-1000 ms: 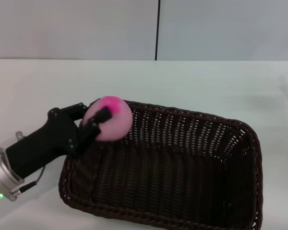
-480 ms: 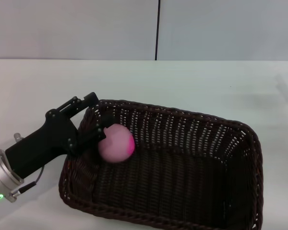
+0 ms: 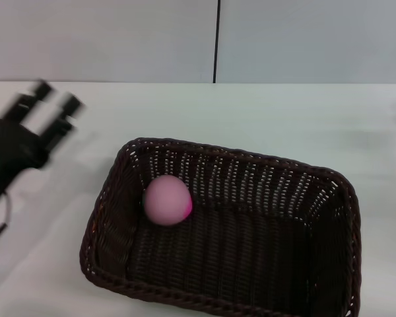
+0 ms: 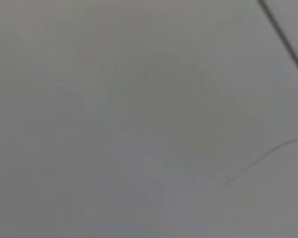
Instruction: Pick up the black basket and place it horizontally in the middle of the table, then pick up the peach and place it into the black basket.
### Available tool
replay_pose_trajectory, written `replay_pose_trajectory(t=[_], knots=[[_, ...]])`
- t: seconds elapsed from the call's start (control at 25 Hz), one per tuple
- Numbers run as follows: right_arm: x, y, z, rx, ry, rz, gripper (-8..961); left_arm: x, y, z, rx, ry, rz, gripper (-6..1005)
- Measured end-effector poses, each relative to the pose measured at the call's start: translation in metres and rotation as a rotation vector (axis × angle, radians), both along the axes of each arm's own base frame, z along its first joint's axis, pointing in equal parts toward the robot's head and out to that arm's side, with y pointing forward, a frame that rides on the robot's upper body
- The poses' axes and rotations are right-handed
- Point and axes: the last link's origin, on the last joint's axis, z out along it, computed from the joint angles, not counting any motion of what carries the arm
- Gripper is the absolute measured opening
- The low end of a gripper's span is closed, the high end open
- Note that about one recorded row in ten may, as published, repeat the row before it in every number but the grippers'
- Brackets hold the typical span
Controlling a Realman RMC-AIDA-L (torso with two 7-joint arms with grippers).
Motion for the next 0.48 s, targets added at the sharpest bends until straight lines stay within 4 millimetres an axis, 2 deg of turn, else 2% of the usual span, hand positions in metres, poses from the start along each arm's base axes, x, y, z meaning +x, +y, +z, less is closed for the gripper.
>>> replay_pose_trajectory(t=[0.16,0.2,0.24,0.36,0.48], knots=[[0.006,-0.007,0.012,0.063,-0.003,-0.005,625,-0.003,-0.002,0.004,0.045,-0.011,0.027,689],[0.007,-0.010,0.015,0.085,-0.012,-0.002,625,-0.009,-0.005,0.011,0.127,-0.028,0.076,686],[0.008,-0.014,0.020,0.116,-0.025,0.001,625,-0.023,-0.013,0.025,0.307,-0.053,0.191,683],[0.011,-0.026,0.031,0.205,-0.086,0.020,624,-0.032,-0.017,0.031,0.389,-0.042,0.255,683],[0.014,-0.036,0.040,0.293,-0.185,0.020,624,-0.035,-0.017,0.032,0.399,-0.038,0.278,683]])
